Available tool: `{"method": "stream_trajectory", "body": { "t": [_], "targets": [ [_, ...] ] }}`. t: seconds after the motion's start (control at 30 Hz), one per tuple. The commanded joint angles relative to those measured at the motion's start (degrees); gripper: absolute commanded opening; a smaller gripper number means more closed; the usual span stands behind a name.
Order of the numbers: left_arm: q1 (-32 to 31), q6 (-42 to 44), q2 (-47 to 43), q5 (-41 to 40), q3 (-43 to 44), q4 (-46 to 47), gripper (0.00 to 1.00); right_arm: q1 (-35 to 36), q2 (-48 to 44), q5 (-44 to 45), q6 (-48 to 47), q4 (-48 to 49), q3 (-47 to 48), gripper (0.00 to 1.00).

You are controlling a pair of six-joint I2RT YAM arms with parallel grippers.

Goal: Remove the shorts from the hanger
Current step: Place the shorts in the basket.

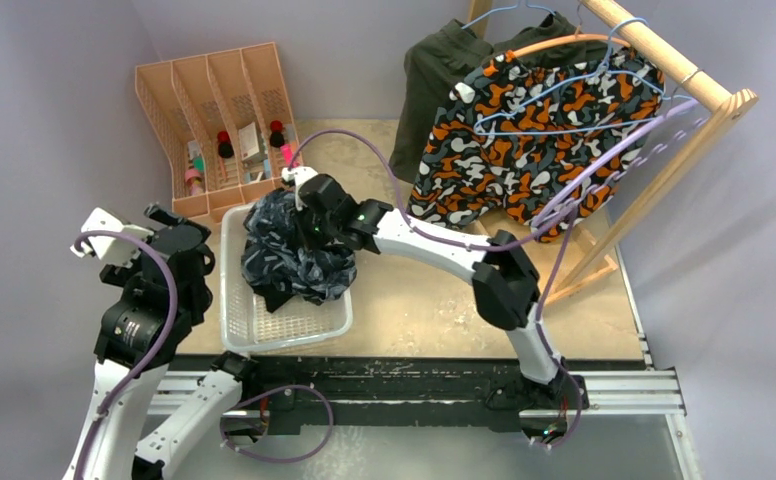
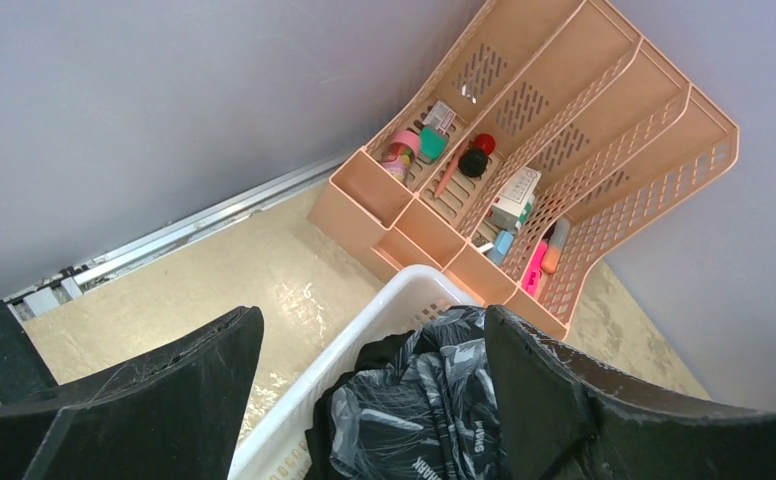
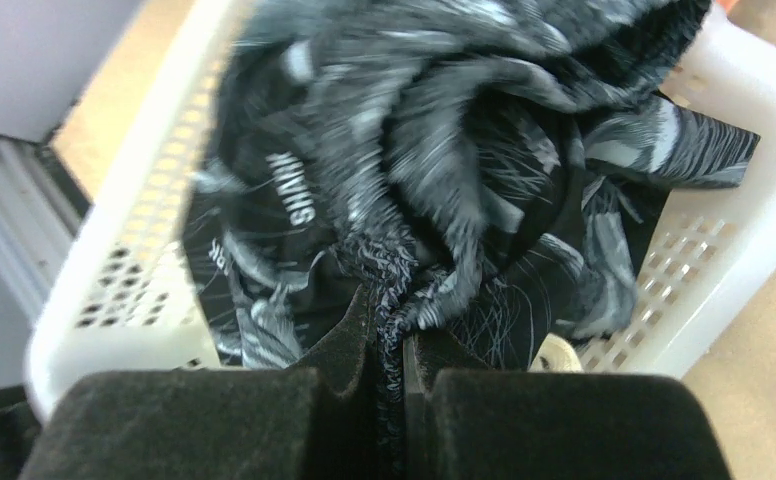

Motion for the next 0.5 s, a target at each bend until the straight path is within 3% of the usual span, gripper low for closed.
{"method": "stream_trajectory", "body": {
  "t": [0.0,0.1,0.27,0.4,0.47],
  "targets": [
    [0.21,0.01,-0.71,-1.5,2.25,-0.09,0.81,-1.32,5.45,-5.17,0.94,-0.7,8.54,0.01],
    [0.22,0.24,-0.82,-0.87,2.27,0.04,0.81,-0.59,9.71,-4.85,-0.57,-4.6,14.88,0.03],
    [0.28,0.42,-0.68,0.4,2.03,0.67,0.81,-0.52,13.16,-7.9,-3.85,-4.04,16.51,0.09],
    [0.27,0.81,-0.62,2.11,1.49,1.08,0.81,-0.61,16.18,-8.3,-6.25,-7.39,18.07,0.23],
    [0.28,0.77,-0.48,2.63,1.0,1.5,0.81,-0.79,18.57,-5.87,-7.44,-11.83,21.68,0.24]
  ]
}}
